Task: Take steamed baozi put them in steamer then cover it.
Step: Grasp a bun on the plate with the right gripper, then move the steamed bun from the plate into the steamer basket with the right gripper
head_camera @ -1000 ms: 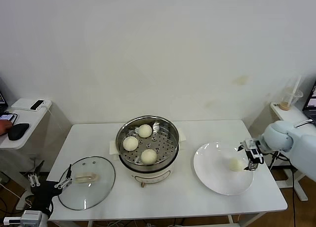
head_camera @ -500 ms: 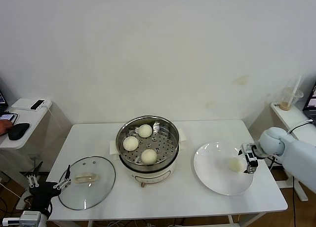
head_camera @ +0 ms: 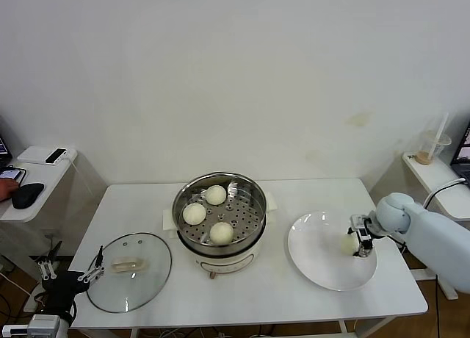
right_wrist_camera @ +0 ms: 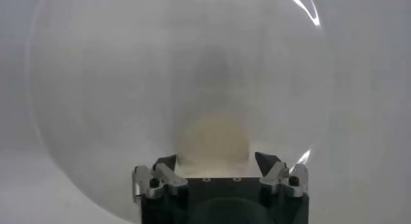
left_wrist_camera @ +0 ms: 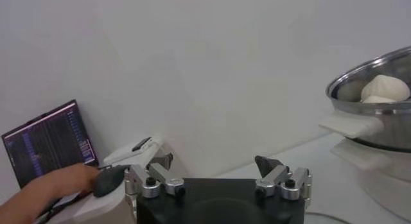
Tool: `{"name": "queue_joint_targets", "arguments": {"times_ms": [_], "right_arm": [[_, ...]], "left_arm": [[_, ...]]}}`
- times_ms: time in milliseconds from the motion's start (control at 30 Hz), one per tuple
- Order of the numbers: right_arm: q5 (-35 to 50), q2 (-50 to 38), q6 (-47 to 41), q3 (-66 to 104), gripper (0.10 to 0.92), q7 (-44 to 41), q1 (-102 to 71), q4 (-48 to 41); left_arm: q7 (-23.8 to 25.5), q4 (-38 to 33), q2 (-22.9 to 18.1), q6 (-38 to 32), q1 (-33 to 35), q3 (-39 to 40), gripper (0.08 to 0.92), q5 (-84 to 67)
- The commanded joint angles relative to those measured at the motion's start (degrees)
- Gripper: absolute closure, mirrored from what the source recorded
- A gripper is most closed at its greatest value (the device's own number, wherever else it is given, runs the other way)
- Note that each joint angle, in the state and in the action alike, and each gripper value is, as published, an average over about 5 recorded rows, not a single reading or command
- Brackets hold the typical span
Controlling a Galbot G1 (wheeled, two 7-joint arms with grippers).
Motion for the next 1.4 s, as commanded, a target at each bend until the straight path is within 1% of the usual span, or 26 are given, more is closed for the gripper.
{"name": "queue_joint_targets", "arguments": {"times_ms": [33, 133, 233, 467, 600, 767, 933, 1200, 1400], "right_arm": [[0.22, 0.59, -0.39, 0.1, 0.378, -0.74, 0.54, -0.47], [1.49, -0.18, -0.89, -0.75, 0.421, -1.55, 2.79, 0.76], [3.43, -1.18, -1.76, -3.0, 0.437, -2.39, 6.74, 2.67], [10.75, -4.09, -4.81, -10.23, 0.44, -3.01, 21.13, 10.61], [16.46, -2.71, -7.19, -16.89, 0.44, -2.75, 31.72, 13.86], [24.1, 3.49, -10.67, -24.47, 0.437, -1.23, 43.66, 15.63], [30.85, 12.15, -14.57, -27.2, 0.432, 1.19, 48.34, 14.86], [38.15, 27.2, -19.37, -27.89, 0.431, 6.49, 45.59, 9.31], [41.3, 34.32, -23.1, -29.36, 0.431, 10.32, 41.6, 5.64]], "left_arm": [[-0.02, -0.09, -0.04, 0.01, 0.02, 0.0, 0.177, 0.01], [-0.03, -0.04, 0.03, 0.01, -0.06, 0.02, 0.177, -0.02], [-0.06, -0.09, 0.04, 0.01, -0.22, 0.13, 0.177, -0.06], [-0.14, -0.5, 0.46, 0.04, -0.01, 0.08, 0.177, -0.28], [-0.13, -0.42, 0.89, 0.07, -0.21, 0.05, 0.177, -0.38], [-0.19, -0.75, 0.94, 0.38, -0.73, 0.52, 0.177, -0.27], [-0.17, -1.42, 1.14, 0.88, -0.81, 0.5, 0.177, -0.14], [-0.13, -1.53, 0.87, 1.35, -1.12, -0.31, 0.177, -0.24], [-0.16, -1.52, 0.87, 1.23, -0.38, -0.9, 0.177, -0.25]]}}
